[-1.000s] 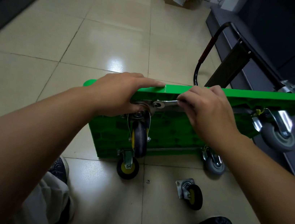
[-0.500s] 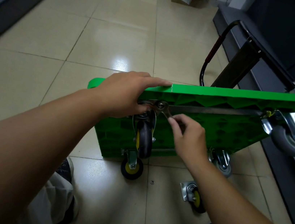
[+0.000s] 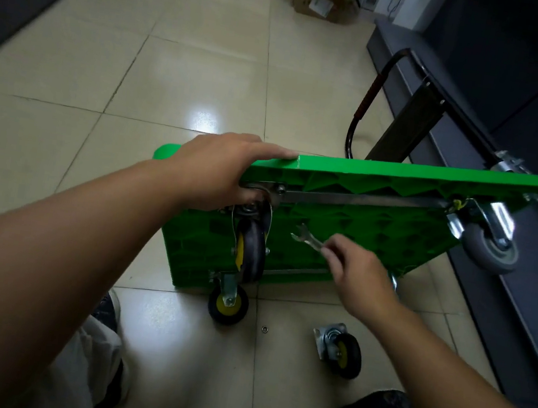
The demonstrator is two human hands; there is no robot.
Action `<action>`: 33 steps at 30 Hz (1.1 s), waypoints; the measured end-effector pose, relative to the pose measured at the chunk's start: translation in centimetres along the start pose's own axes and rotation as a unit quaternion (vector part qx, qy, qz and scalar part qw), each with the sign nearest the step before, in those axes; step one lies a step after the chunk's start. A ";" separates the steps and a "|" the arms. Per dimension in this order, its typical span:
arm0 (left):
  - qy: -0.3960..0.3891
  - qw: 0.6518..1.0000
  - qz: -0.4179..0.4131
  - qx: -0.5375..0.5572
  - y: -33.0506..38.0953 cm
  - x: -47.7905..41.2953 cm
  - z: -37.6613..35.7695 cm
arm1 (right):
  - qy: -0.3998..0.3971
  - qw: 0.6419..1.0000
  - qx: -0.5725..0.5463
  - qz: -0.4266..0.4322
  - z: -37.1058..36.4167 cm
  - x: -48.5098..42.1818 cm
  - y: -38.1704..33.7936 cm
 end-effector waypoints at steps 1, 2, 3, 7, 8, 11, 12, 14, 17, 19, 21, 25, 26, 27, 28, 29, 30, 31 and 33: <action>-0.004 1.000 -0.003 -0.001 -0.1 0.1 0.1 | 0.039 0.997 0.045 0.038 1.4 0.0 -0.5; -0.009 1.000 -0.006 0.003 -0.2 0.2 0.2 | 0.077 0.990 0.089 0.082 2.7 -0.2 -1.4; -0.013 1.000 -0.008 0.013 -0.3 0.3 0.4 | 0.107 0.977 0.136 0.124 4.0 -0.5 -2.6; -0.015 1.000 0.002 0.017 -0.9 0.8 1.1 | 0.202 0.901 0.303 0.237 8.0 -2.5 -7.2; -0.015 1.000 0.004 0.010 -0.9 0.8 1.2 | 0.213 0.884 0.336 0.247 8.4 -2.9 -8.0; -0.019 1.000 0.004 0.008 -1.1 1.1 1.2 | 0.203 0.839 0.431 0.262 8.7 -4.0 -9.8; -0.019 1.000 0.005 0.011 -1.1 1.1 1.2 | 0.198 0.829 0.452 0.265 8.7 -4.2 -10.2; -0.017 1.000 0.006 0.017 -1.2 1.2 1.1 | 0.196 0.815 0.475 0.269 8.5 -4.5 -10.9; -0.012 1.000 0.007 0.024 -1.2 1.2 1.0 | 0.206 0.806 0.486 0.266 7.8 -4.3 -11.5; -0.010 1.000 0.009 0.023 -1.2 1.2 1.1 | 0.222 0.819 0.466 0.250 7.4 -4.0 -11.2; -0.007 1.000 0.011 0.021 -1.1 1.2 1.0 | 0.233 0.845 0.426 0.226 7.2 -3.7 -10.6; 0.003 1.000 0.012 0.025 -1.0 1.2 0.9 | 0.245 0.896 0.330 0.170 6.5 -3.4 -8.8; 0.007 1.000 0.014 0.026 -1.0 1.2 0.8 | 0.251 0.909 0.294 0.157 6.1 -3.2 -8.4; 0.010 0.999 0.014 0.027 -1.1 1.2 0.7 | 0.252 0.926 0.244 0.137 5.6 -3.0 -7.9; 0.013 0.999 0.014 0.028 -1.1 1.2 0.6 | 0.242 0.947 0.182 0.104 5.0 -2.9 -7.3; 0.016 0.999 0.013 0.029 -1.2 1.1 0.5 | 0.223 0.966 0.120 0.057 4.2 -2.8 -6.7; 0.018 0.999 0.011 0.029 -1.2 1.1 0.5 | 0.202 0.978 0.060 0.010 3.2 -2.8 -6.2; 0.019 0.999 0.011 0.029 -1.2 1.0 0.4 | 0.182 0.983 -0.005 -0.027 2.0 -2.9 -5.7; 0.020 0.999 0.013 0.024 -1.2 1.0 0.4 | 0.151 0.976 -0.141 -0.073 -0.7 -3.0 -5.2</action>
Point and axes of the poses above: each hand's wrist, its own x-axis away from the middle knuckle, its own z-axis out of the back of the hand, y = z × x, the point moved 1 cm from there along -x, towards the middle knuckle, and after that the axes turned 2 degrees about -y, right-handed, at the moved point
